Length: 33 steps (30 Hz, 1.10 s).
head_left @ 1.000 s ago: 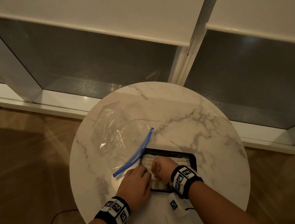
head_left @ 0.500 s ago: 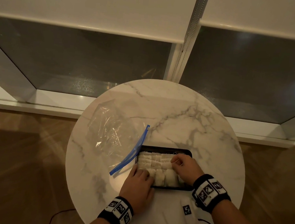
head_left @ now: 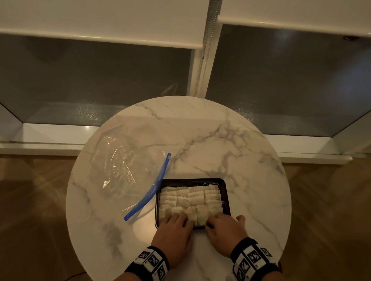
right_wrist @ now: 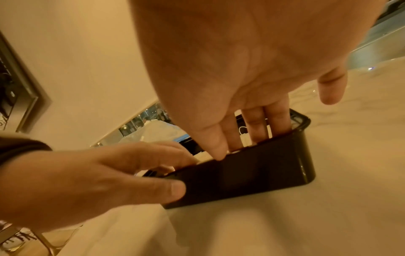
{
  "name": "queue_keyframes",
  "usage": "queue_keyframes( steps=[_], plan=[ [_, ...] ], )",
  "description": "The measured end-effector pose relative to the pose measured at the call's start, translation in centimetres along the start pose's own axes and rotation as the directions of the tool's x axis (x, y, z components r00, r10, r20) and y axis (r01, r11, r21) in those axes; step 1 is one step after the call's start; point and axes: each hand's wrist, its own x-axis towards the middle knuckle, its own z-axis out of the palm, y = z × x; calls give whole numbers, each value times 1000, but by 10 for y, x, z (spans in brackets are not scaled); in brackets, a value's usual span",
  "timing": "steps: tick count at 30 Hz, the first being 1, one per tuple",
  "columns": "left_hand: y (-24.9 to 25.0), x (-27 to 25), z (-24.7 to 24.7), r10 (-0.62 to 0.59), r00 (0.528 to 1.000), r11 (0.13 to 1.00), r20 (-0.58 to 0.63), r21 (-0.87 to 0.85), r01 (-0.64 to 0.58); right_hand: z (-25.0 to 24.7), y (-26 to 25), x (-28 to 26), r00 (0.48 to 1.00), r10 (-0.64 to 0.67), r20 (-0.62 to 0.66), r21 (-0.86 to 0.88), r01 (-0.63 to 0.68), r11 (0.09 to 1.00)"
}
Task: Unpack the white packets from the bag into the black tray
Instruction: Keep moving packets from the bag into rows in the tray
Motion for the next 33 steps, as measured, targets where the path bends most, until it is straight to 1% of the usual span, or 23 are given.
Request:
queue_keyframes(
  steps=[2,4,8,10,14,17,20,24,27,33],
  plan=[
    [3,1,-3,-21,999,1000,38,-9,21,2,-2,-1,1000,-9,12,2,9,1000],
    [5,2,-5,-42,998,999,38,-5,42,3,-4,-1,1000,-12,13,2,12,1000],
    [7,4,-9,-76,993,997,94,-4,76,1,-5,-3,998,-15,-68,-5,15,1000],
    [6,3,-10,-86,993,996,86,7,86,1,-6,-3,996,-19,-85,-16,17,1000],
    [2,3,-11,-113,989,990,97,99,103,4,-9,-1,999,-40,-1,-61,40,997],
    [-2,1,-10,-131,984,987,119,111,118,7,-8,-1,999,-52,7,-62,52,997],
    [-7,-2,-10,-135,984,988,114,92,125,11,-6,-1,999,-54,-7,-40,54,998],
    [-10,-6,-10,-124,990,990,67,73,119,13,-3,-1,998,-54,-39,-27,53,998],
    [-9,-9,-12,-135,990,989,47,75,131,16,-3,-1,998,-51,-39,-27,50,998],
    [-7,-2,-15,-152,985,985,80,99,144,15,-3,4,999,-36,-21,-23,35,999]
  ],
)
